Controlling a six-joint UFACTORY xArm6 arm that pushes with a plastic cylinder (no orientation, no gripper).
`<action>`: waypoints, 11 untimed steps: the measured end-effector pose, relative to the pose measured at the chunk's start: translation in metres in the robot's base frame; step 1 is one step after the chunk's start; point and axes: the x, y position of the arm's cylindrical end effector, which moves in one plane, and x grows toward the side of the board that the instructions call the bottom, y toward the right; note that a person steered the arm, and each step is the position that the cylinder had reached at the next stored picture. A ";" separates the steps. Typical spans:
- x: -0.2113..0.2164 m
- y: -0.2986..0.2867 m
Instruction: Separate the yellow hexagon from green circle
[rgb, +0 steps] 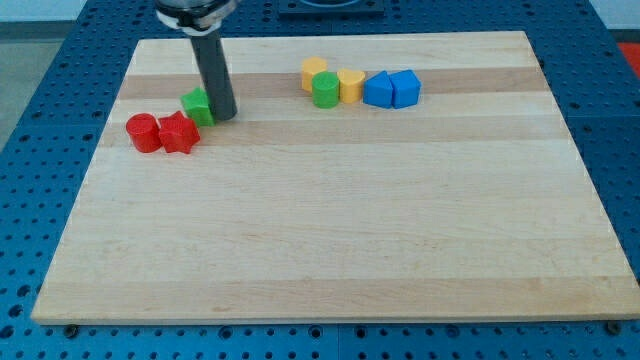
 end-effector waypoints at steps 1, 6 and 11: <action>0.000 -0.030; -0.079 0.030; -0.078 0.144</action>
